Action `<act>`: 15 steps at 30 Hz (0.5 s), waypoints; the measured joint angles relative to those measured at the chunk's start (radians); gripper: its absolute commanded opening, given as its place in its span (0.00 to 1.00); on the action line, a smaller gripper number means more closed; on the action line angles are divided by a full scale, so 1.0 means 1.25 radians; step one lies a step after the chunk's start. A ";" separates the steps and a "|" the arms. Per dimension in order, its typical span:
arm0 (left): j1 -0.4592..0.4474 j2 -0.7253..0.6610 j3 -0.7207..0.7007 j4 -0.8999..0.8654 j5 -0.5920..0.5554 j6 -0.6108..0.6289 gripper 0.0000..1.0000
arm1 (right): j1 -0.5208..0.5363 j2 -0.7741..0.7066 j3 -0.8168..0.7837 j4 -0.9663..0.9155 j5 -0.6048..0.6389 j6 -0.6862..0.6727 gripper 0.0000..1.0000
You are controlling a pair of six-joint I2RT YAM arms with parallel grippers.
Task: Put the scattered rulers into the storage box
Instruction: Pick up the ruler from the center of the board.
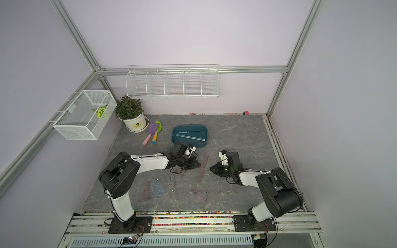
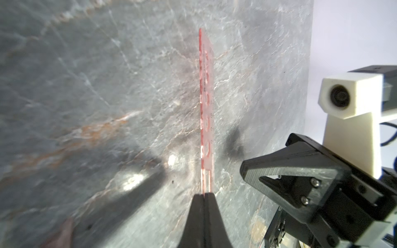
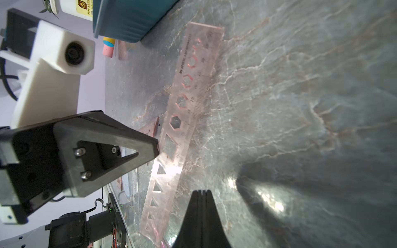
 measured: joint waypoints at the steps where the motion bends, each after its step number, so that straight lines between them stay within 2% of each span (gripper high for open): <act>1: 0.001 -0.002 -0.001 0.004 0.000 -0.002 0.00 | 0.000 -0.002 0.000 -0.001 -0.001 0.000 0.04; 10: 0.009 -0.023 -0.030 0.033 -0.002 -0.027 0.00 | -0.002 -0.035 0.011 -0.030 -0.004 0.002 0.04; 15: 0.022 -0.090 -0.036 0.030 -0.020 -0.045 0.00 | -0.009 -0.060 0.020 -0.056 -0.004 -0.006 0.04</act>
